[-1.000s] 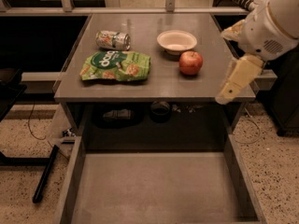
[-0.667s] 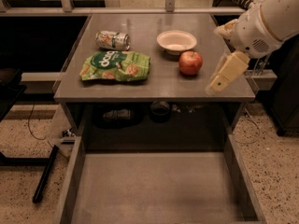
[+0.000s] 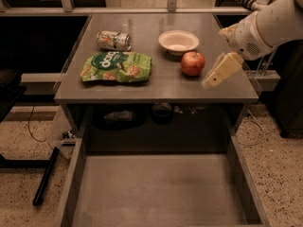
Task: Place apple into top drawer
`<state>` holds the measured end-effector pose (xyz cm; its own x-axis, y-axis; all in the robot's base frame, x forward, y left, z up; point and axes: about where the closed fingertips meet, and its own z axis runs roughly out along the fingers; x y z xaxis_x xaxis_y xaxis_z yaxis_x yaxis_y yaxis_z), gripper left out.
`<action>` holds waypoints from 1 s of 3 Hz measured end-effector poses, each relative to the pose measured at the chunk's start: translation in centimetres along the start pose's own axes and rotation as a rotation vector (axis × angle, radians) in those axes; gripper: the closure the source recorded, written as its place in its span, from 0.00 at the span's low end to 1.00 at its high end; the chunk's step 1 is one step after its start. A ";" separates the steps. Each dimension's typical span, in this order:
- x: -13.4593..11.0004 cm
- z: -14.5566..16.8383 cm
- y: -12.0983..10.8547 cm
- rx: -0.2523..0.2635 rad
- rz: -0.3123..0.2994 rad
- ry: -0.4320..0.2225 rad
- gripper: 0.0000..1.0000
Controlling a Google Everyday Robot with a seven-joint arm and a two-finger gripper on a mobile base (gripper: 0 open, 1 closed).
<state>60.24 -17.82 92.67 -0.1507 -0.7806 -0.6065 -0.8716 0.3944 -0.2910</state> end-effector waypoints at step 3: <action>0.3 2.3 -4.4 0.036 0.042 -0.084 0.00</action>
Offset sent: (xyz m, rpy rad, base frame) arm 0.0635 -0.0405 -0.0102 0.0907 -0.0475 -0.1041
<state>65.14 -18.65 92.06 -0.1464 -0.7203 -0.6781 -0.8477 0.4446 -0.2894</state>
